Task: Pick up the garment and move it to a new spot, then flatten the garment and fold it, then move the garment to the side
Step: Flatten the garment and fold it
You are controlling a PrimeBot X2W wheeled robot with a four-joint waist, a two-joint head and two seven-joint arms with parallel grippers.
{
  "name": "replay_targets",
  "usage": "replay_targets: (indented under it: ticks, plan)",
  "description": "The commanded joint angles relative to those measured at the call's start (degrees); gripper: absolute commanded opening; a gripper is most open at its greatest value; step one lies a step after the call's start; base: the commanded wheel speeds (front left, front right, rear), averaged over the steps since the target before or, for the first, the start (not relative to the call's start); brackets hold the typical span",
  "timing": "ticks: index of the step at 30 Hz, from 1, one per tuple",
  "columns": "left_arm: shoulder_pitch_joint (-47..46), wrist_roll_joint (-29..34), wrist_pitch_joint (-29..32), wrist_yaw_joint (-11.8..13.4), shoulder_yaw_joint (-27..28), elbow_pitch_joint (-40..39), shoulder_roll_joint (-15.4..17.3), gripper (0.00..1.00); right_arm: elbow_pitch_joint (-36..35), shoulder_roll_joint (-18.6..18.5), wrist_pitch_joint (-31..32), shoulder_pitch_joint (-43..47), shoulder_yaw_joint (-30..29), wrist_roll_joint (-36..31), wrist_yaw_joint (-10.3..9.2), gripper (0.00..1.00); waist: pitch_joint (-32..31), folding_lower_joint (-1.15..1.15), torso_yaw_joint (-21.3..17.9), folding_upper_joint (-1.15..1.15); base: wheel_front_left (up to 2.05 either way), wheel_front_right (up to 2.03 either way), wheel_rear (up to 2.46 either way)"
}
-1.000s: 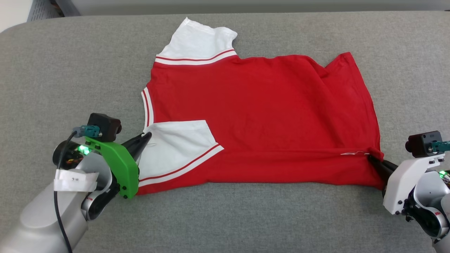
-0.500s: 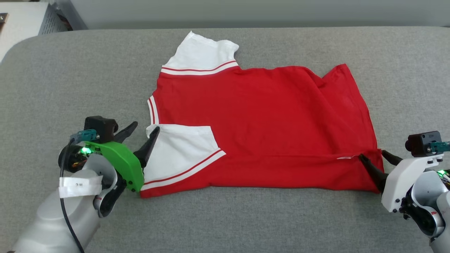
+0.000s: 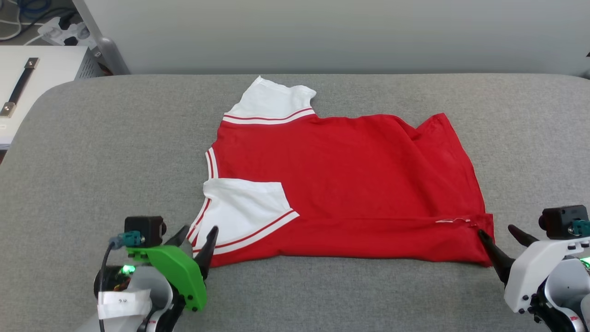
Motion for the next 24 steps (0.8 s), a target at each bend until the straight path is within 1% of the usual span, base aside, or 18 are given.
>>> replay_targets:
  ticks: [1,4,7,10,14,19,23,24]
  plan:
    - [1.57,0.05,1.72,1.93,-0.52,-1.52,1.5,1.0,-1.52,1.17,1.16,1.42,-1.06,-0.96,-0.06,1.0,0.19,0.0,-0.18,0.0,0.0,0.0,0.0]
    - [3.29,0.2,5.14,6.09,-1.1,-5.31,3.65,1.0,-5.11,3.03,3.89,3.35,-3.03,-2.69,-0.06,1.0,0.88,0.0,-0.57,0.0,0.0,0.0,0.0]
    - [3.66,1.12,7.17,9.85,-1.24,-7.61,5.54,1.0,-8.19,4.41,5.82,4.37,-4.43,-4.07,-0.06,1.0,1.85,0.0,-1.04,0.0,0.0,0.0,0.0]
    - [3.7,1.4,8.86,12.15,-1.33,-9.27,6.51,1.0,-10.67,5.67,7.35,4.95,-5.28,-5.11,-0.06,1.0,3.06,0.0,-1.66,0.0,0.0,0.0,0.0]
    - [3.19,2.1,10.28,13.53,-1.88,-9.66,7.07,1.0,-12.47,6.63,8.34,5.2,-5.9,-5.87,-0.06,1.0,4.76,0.0,-2.37,0.0,0.0,0.0,0.0]
    - [2.5,1.72,11.14,13.32,-2.1,-8.84,6.41,1.0,-13.0,7.18,8.5,5.01,-6.26,-6.47,-0.06,1.0,6.63,0.0,-3.03,0.0,0.0,0.0,0.0]
    - [2.52,0.93,14.26,13.01,-3.41,-6.21,5.98,1.0,-12.77,7.32,8.3,4.84,-6.22,-6.68,-0.06,1.0,7.45,0.0,-3.25,0.0,0.0,0.0,0.0]
    - [2.65,0.27,15.09,12.68,-3.54,-5.61,5.7,0.6,-12.7,7.32,8.26,4.81,-6.21,-6.72,-0.06,1.0,7.54,0.0,-3.26,0.0,0.0,0.0,0.0]
